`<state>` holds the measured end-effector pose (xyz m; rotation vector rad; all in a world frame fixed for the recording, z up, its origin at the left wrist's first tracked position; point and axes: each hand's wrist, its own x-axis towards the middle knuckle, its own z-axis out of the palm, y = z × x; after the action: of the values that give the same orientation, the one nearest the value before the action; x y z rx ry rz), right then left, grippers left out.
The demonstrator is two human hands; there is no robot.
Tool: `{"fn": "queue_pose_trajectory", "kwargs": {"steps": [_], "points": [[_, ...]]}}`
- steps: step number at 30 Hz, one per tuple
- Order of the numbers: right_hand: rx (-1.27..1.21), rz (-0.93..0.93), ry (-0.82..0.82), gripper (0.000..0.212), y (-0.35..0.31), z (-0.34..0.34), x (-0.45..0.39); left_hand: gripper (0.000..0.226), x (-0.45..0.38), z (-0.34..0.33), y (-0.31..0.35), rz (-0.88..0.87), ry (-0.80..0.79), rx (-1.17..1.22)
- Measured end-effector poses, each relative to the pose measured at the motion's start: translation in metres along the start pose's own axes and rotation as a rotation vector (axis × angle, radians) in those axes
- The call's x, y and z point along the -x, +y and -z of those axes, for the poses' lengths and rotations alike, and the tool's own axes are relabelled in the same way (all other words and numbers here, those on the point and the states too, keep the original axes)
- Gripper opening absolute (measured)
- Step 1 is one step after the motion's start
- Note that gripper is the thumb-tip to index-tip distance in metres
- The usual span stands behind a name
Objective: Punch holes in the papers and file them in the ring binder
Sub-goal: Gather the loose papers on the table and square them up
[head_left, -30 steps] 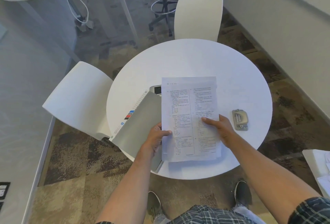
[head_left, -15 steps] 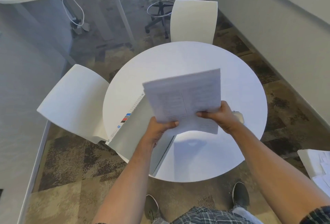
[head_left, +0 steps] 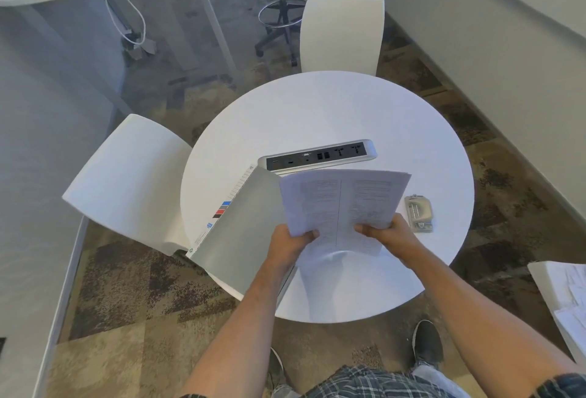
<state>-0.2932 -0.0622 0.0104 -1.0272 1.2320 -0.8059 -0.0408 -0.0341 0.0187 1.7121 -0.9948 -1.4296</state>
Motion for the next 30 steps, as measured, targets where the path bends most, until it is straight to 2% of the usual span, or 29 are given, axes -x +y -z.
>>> {"fn": "queue_pose_trajectory", "kwargs": {"steps": [4,11,16,19,24,28,30], "points": [[-0.101,-0.039,0.049,0.023,-0.008,0.002,-0.002,0.03,-0.004,0.001,0.01,-0.027,-0.068,0.076],[-0.163,-0.08,-0.005,0.034,-0.002,-0.006,0.002,0.038,-0.002,-0.007,0.008,0.015,-0.107,0.181],[-0.152,-0.067,-0.021,0.033,-0.003,-0.004,0.003,0.037,-0.001,-0.002,0.004,0.019,-0.117,0.208],[-0.152,-0.024,-0.007,0.031,-0.011,-0.001,0.001,0.036,0.001,0.003,0.01,-0.033,-0.137,0.218],[-0.085,0.037,-0.025,0.037,-0.013,0.0,0.0,0.051,0.003,0.006,0.008,-0.131,-0.176,0.254],[-0.088,-0.046,-0.005,0.046,0.009,0.001,0.008,0.038,0.006,0.001,-0.011,-0.06,-0.123,0.151],[-0.08,-0.095,0.02,0.042,0.019,0.002,0.009,0.028,0.007,-0.002,-0.02,-0.046,-0.112,0.118]]}}
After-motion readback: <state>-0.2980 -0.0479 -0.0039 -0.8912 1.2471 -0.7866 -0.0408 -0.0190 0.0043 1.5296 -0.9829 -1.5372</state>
